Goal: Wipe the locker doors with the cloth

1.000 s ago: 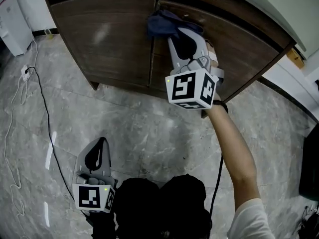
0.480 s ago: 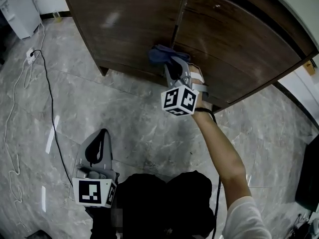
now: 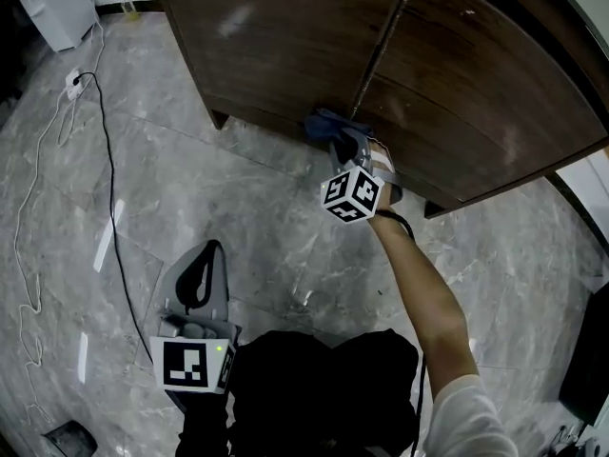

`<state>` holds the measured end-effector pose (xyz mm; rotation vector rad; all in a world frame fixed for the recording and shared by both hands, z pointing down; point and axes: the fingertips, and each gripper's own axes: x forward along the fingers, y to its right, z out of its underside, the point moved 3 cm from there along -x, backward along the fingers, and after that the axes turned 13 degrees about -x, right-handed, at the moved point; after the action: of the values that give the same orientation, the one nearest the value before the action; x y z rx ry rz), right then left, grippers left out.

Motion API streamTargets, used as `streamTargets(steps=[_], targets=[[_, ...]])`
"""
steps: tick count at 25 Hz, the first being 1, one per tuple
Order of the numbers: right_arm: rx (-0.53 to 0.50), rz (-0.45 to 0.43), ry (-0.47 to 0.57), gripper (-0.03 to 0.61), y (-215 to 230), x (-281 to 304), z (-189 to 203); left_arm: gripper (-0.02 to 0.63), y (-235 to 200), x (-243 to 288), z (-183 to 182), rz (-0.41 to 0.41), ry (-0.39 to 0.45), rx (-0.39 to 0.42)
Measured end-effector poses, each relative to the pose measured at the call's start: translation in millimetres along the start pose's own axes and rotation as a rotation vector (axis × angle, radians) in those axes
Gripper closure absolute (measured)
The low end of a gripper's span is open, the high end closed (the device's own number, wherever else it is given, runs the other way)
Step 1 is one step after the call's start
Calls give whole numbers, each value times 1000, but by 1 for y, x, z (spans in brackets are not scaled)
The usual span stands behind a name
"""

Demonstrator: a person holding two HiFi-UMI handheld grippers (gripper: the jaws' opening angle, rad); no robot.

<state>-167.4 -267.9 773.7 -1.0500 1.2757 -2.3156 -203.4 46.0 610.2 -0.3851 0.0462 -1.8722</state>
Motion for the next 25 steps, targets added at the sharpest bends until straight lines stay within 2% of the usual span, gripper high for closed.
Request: streamTargets(steps=[6, 11, 21, 25], targets=[[59, -54, -8, 499, 1, 9, -10, 612, -10, -6, 0, -28, -6, -3], [78, -7, 30, 500, 47, -5, -40, 612, -12, -11, -4, -26, 10, -16], [39, 199, 141, 499, 174, -64, -110, 611, -6, -9, -10, 6, 25, -25], [-9, 316, 163, 506, 236, -95, -136, 612, -5, -10, -19, 15, 39, -12]])
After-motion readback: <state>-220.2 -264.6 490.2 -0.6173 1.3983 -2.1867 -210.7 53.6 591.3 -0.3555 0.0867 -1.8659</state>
